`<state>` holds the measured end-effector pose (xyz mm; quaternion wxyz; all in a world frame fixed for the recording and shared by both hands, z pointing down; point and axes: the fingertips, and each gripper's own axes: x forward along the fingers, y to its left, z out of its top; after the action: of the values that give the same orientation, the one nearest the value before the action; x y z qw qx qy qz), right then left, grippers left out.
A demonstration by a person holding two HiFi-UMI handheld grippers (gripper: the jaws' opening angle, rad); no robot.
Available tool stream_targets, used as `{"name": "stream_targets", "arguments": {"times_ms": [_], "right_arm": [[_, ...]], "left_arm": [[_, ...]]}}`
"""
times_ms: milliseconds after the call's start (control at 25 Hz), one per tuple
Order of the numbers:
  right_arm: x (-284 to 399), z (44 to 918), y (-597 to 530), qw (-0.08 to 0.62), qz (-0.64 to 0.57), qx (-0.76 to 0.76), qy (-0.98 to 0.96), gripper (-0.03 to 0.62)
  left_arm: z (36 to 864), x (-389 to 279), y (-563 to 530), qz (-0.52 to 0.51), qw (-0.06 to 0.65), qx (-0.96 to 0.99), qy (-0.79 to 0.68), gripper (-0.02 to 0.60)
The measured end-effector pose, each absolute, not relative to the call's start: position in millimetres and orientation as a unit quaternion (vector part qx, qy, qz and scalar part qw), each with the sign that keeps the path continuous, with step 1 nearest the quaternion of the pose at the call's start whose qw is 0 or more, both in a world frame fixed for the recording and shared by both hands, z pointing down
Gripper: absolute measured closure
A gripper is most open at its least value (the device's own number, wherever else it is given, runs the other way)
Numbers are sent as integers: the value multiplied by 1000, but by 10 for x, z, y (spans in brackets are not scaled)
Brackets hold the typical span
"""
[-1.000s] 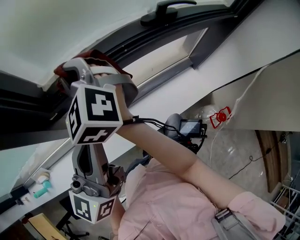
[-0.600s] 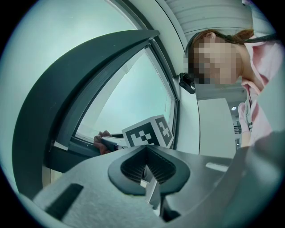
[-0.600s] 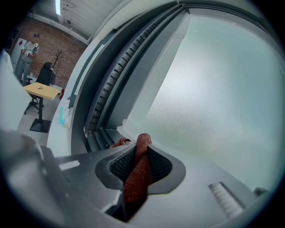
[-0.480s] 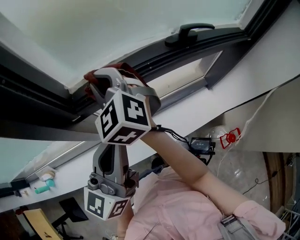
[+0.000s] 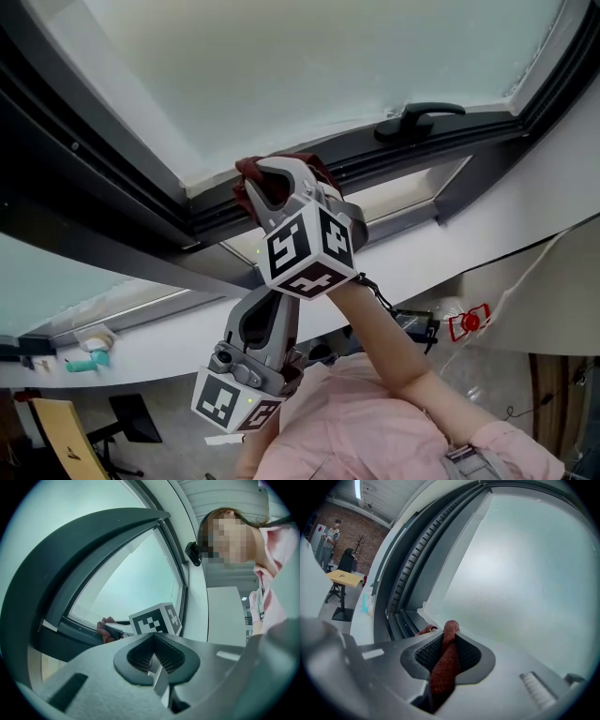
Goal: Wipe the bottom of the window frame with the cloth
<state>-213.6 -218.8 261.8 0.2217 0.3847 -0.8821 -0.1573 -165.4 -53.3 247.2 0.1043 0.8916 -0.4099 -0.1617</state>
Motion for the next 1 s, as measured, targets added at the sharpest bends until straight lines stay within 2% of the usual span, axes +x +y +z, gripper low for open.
{"name": "stream_targets", "arguments": {"times_ms": [240, 400, 600, 1000], "right_arm": [[-1970, 2618, -2230, 225, -162, 406, -871, 522], [-1863, 2618, -2262, 226, -156, 419, -865, 522], [-1782, 2623, -2289, 224, -142, 423, -866, 522], [-1726, 2631, -2334, 223, -118, 406, -878, 522]], "left_arm": [[2505, -1562, -561, -157, 117, 892, -408, 584], [2665, -1447, -582, -104, 122, 899, -407, 584], [2682, -1398, -495, -113, 129, 907, -385, 584], [2826, -1770, -329, -86, 129, 890, -430, 584]]}}
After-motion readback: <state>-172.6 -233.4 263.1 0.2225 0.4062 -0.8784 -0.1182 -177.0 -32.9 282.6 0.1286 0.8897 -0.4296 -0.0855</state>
